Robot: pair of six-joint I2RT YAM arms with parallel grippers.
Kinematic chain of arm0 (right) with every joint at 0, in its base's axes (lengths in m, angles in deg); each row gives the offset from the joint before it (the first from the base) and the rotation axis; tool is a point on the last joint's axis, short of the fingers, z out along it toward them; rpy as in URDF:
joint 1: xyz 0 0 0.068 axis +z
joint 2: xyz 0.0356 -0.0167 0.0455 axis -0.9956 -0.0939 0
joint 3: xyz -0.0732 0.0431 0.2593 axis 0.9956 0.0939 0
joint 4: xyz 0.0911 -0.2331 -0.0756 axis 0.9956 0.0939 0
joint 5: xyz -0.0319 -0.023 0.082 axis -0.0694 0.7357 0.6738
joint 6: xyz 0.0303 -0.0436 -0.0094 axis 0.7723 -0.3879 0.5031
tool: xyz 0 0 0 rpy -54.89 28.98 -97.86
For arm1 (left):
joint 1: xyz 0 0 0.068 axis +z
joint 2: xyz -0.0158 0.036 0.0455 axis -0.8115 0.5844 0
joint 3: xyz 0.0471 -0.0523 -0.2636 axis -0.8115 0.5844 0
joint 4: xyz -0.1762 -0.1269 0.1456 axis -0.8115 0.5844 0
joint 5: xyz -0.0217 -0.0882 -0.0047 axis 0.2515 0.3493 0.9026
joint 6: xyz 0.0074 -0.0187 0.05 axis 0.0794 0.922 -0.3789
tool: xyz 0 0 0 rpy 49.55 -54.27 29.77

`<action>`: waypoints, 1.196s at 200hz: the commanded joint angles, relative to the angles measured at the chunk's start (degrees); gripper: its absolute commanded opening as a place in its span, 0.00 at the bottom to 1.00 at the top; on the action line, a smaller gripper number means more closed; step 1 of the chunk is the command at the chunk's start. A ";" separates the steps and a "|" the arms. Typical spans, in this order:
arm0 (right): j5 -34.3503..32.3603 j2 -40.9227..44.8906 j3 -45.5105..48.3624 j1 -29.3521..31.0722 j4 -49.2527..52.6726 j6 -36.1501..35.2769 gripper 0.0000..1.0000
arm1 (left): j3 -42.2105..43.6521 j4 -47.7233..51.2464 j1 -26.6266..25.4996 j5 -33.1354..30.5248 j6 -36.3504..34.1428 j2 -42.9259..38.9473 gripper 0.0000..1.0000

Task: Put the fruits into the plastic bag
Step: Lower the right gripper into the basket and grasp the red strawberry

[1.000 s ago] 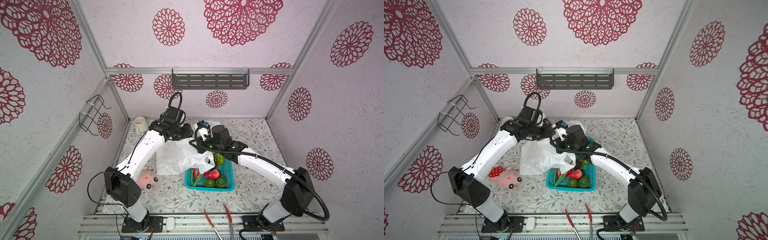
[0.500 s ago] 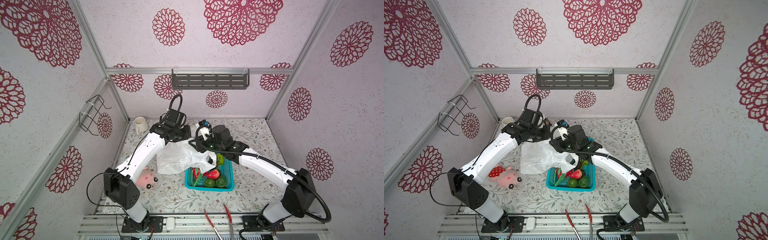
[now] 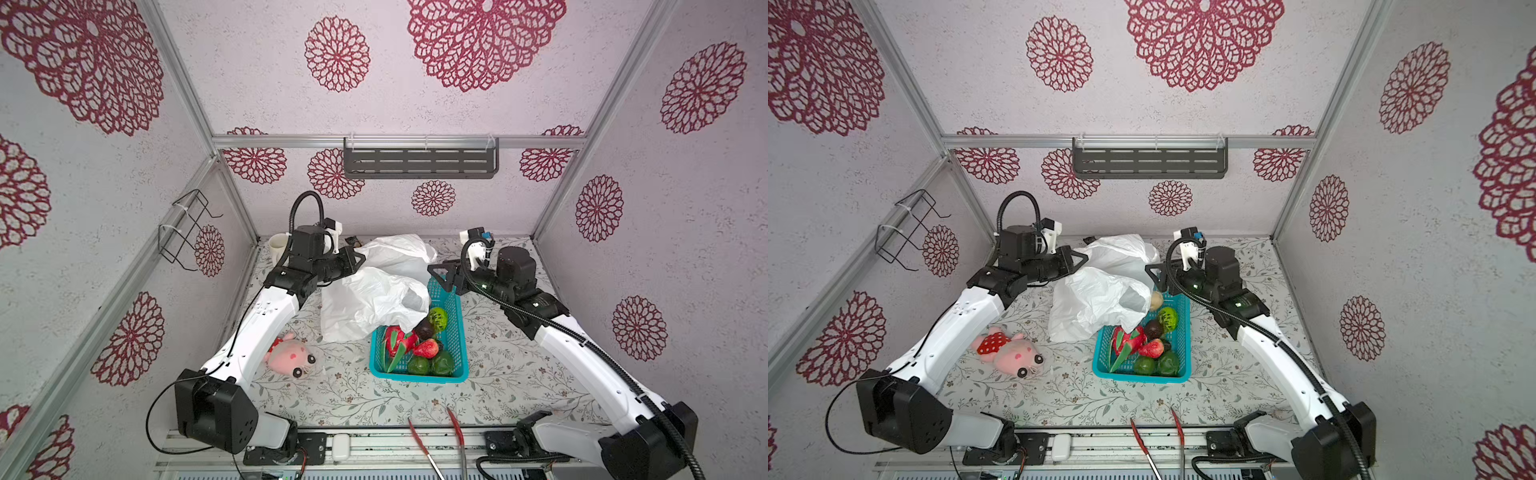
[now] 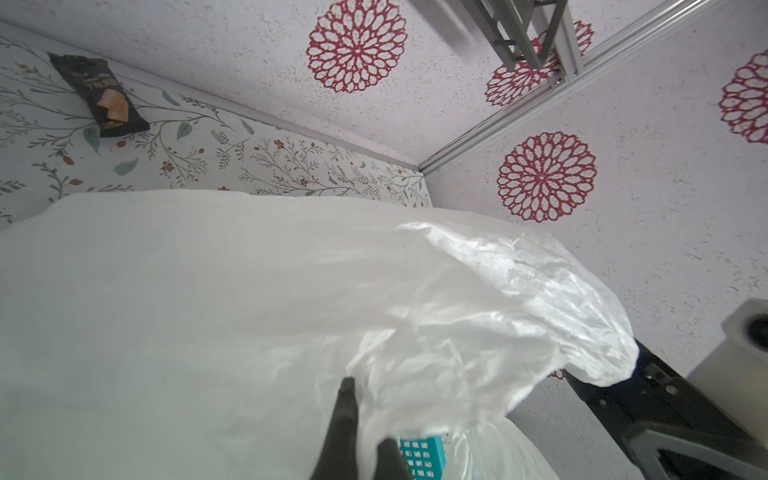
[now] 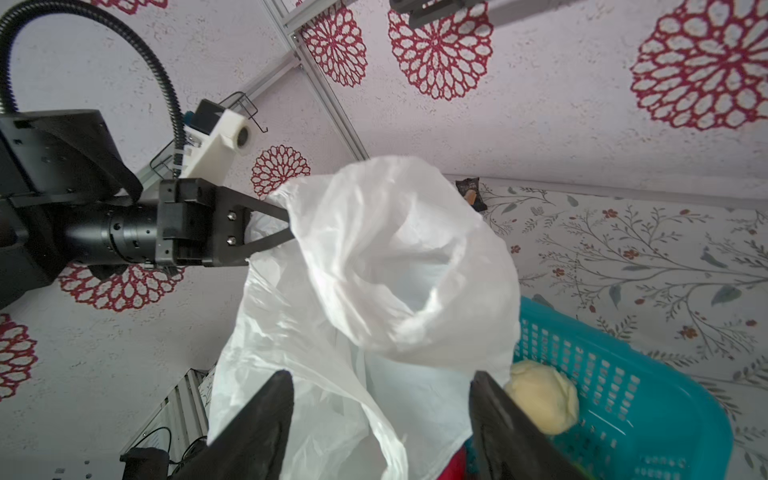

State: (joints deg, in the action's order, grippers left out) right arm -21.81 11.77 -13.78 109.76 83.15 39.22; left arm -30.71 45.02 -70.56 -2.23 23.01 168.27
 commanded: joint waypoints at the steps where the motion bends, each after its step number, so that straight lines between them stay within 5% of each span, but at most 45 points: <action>1: -1.38 1.60 1.54 -0.20 2.12 0.26 0.71 | 1.02 -4.69 0.48 2.85 -1.08 -1.19 0.00; 80: -8.18 -8.03 -0.71 0.36 -5.96 4.63 0.67 | 0.62 -5.00 0.02 8.32 -1.78 0.22 0.00; 104: -17.44 -11.39 -3.00 0.07 -6.71 5.46 0.24 | 1.01 -4.11 -0.43 12.24 -3.74 0.14 0.00; 124: -18.96 -12.84 -4.07 -0.52 -9.60 5.95 0.00 | 1.97 -2.27 -0.58 14.55 -6.44 -0.44 0.00; 177: -25.03 -13.59 -6.48 -0.71 -8.28 5.45 0.00 | 5.54 2.21 -0.48 10.18 -13.38 -4.31 0.00; 217: -25.96 -11.79 -5.61 -1.57 -2.09 3.89 0.00 | 10.51 -8.71 0.10 6.89 -9.45 -7.71 0.00; 231: -20.25 -10.45 -4.55 -1.58 0.26 1.35 0.35 | 10.97 -11.75 0.14 5.67 -7.34 -7.54 0.00; 239: -16.54 -9.56 -3.75 -1.59 1.90 0.30 0.45 | 10.55 -12.39 0.19 4.85 -6.37 -6.98 0.00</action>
State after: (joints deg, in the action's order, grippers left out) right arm -44.72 -2.22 -18.37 108.62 80.24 43.65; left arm -20.24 40.19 -70.75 5.61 13.74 161.35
